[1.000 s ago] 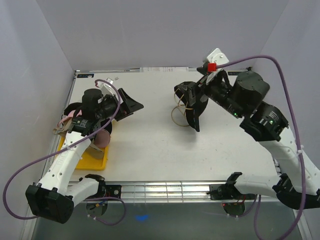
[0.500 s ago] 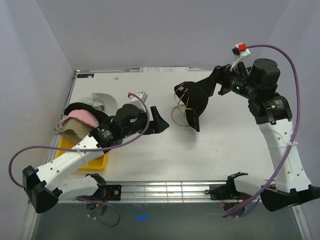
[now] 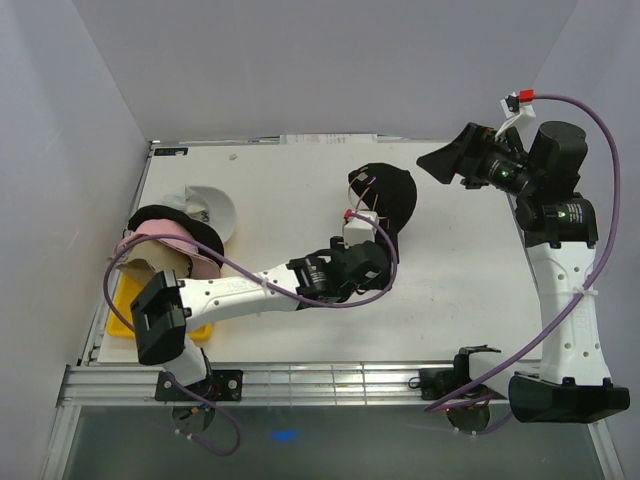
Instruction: Stack the hats
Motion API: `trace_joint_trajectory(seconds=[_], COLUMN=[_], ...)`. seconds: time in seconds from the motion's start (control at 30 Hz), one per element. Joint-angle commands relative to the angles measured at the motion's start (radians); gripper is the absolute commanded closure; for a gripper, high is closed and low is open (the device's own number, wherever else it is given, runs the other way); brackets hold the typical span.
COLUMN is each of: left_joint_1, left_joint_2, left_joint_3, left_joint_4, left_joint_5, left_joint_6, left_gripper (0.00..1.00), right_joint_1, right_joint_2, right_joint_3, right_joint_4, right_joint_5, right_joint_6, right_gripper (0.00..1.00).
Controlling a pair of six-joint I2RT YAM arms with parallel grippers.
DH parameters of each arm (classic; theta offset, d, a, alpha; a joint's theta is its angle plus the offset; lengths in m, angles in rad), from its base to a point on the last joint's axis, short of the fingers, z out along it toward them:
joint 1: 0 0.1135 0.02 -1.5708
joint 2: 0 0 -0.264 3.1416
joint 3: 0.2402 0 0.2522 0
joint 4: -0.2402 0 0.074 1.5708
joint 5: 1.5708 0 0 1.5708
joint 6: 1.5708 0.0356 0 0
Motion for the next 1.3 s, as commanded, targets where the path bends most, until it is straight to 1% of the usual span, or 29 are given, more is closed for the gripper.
trace_joint_trajectory(seconds=[0.0, 0.1, 0.27, 0.47, 0.6, 0.73, 0.97, 1.1, 1.17, 1.2, 1.23, 1.27], left_joint_1=[-0.007, -0.009, -0.010, -0.010, -0.006, 0.009, 0.028, 0.034, 0.037, 0.039, 0.042, 0.043], left_joint_2=[0.043, 0.123, 0.225, 0.327, 0.374, 0.407, 0.440, 0.454, 0.454, 0.456, 0.456, 0.457], left_joint_3=[0.102, 0.174, 0.245, 0.345, 0.380, 0.395, 0.421, 0.437, 0.440, 0.440, 0.443, 0.444], left_joint_4=[0.030, 0.035, 0.066, 0.027, 0.016, 0.035, 0.041, 0.041, 0.041, 0.039, 0.039, 0.039], left_joint_5=[-0.105, -0.117, -0.149, -0.186, -0.218, -0.215, -0.223, -0.225, -0.222, -0.218, -0.214, -0.211], left_joint_6=[0.030, 0.065, 0.122, 0.143, 0.143, 0.152, 0.171, 0.188, 0.188, 0.186, 0.188, 0.186], left_gripper=[0.13, 0.12, 0.12, 0.13, 0.14, 0.16, 0.23, 0.30, 0.38, 0.43, 0.54, 0.60], right_joint_1=[-0.021, -0.024, -0.025, -0.025, -0.025, -0.025, -0.025, -0.025, -0.025, -0.025, -0.025, -0.025], right_joint_2=[-0.029, -0.030, -0.036, -0.042, -0.047, -0.050, -0.059, -0.059, -0.059, -0.059, -0.061, -0.059], right_joint_3=[0.010, 0.010, 0.008, 0.001, -0.001, -0.001, -0.016, -0.026, -0.030, -0.032, -0.032, -0.032], right_joint_4=[0.034, 0.036, 0.036, 0.036, 0.038, 0.038, 0.038, 0.038, 0.038, 0.038, 0.038, 0.038], right_joint_5=[-0.062, -0.070, -0.082, -0.087, -0.087, -0.085, -0.082, -0.079, -0.076, -0.076, -0.076, -0.078], right_joint_6=[0.043, 0.054, 0.064, 0.071, 0.069, 0.072, 0.063, 0.057, 0.055, 0.054, 0.052, 0.051], right_gripper=[0.03, 0.03, 0.03, 0.02, 0.02, 0.02, 0.02, 0.01, 0.00, 0.00, 0.00, 0.00])
